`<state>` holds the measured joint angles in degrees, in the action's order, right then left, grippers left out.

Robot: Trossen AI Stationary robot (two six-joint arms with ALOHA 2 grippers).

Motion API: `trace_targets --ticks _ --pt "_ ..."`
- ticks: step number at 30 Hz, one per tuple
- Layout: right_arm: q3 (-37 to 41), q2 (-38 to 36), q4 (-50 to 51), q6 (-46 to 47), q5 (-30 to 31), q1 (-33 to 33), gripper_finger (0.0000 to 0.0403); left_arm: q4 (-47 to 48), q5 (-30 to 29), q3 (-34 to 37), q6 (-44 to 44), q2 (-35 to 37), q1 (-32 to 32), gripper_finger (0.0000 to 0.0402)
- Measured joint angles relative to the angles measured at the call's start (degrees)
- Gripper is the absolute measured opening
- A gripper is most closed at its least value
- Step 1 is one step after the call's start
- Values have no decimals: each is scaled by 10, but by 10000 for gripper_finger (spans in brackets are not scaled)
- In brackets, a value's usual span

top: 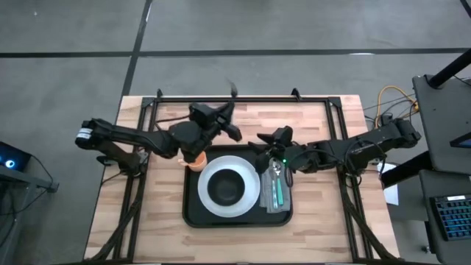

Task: Set up tray
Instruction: Put the blue fork on the gray napkin

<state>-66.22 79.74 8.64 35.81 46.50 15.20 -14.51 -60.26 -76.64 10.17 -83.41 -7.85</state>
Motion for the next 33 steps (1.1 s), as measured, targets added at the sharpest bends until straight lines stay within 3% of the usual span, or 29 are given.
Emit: trace_targets --ticks 9,15,23,30,33 --pt "0 -5 1 -37 -4 -6 210 -4 34 -17 -1 -49 -17 1" --pt "0 -37 25 -75 -34 -2 210 -5 73 -3 -45 -51 -32 1" --pt "0 -78 81 -60 -50 3 210 28 77 15 -73 -51 -42 1" --pt "0 -88 5 -76 -53 -2 207 31 79 22 -84 -62 -42 1" --pt "0 -77 -14 -87 -87 -15 199 34 87 22 -84 -64 -42 1"
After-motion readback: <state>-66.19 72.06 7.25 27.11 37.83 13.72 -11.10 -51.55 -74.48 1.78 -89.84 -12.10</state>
